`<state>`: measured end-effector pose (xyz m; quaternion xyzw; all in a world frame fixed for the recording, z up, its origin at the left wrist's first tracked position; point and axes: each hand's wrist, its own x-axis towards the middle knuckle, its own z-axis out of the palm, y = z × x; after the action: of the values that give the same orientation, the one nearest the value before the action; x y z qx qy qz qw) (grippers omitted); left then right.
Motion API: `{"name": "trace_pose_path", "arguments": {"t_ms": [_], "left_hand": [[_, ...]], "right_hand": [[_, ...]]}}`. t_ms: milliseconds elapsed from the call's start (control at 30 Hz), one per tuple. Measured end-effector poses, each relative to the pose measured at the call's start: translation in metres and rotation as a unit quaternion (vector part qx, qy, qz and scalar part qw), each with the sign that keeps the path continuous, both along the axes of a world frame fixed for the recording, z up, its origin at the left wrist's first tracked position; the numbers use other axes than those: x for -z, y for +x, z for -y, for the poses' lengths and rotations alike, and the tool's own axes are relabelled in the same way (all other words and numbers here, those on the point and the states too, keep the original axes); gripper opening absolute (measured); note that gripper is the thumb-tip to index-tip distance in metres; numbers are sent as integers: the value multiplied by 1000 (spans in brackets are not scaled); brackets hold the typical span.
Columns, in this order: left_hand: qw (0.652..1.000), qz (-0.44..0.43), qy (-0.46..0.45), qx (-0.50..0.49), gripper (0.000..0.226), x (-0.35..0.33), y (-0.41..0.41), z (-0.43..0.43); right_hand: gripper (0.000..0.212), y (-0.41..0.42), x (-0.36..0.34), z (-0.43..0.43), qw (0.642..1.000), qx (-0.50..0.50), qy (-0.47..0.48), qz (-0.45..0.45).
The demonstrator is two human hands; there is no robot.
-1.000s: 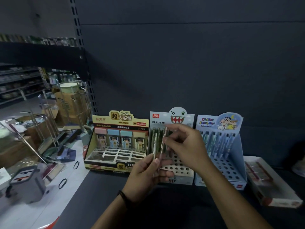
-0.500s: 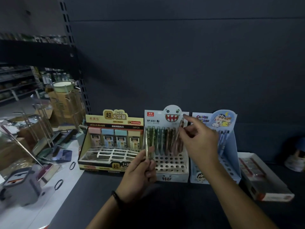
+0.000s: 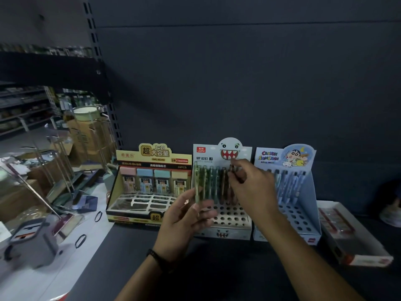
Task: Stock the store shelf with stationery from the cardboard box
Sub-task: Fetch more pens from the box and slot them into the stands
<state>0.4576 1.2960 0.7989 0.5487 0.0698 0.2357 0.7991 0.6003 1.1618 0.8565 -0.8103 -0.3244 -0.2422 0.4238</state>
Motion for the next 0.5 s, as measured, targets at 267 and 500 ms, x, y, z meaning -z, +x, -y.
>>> {"name": "trace_pose_path", "arguments": {"t_ms": [267, 500], "left_hand": [[998, 18, -53, 2, 38, 2, 4, 0], [998, 18, -55, -21, 33, 2, 3, 1]], "right_hand": [[36, 0, -4, -2, 1000, 2, -14, 15], [22, 3, 2, -5, 998, 6, -69, 9]]}}
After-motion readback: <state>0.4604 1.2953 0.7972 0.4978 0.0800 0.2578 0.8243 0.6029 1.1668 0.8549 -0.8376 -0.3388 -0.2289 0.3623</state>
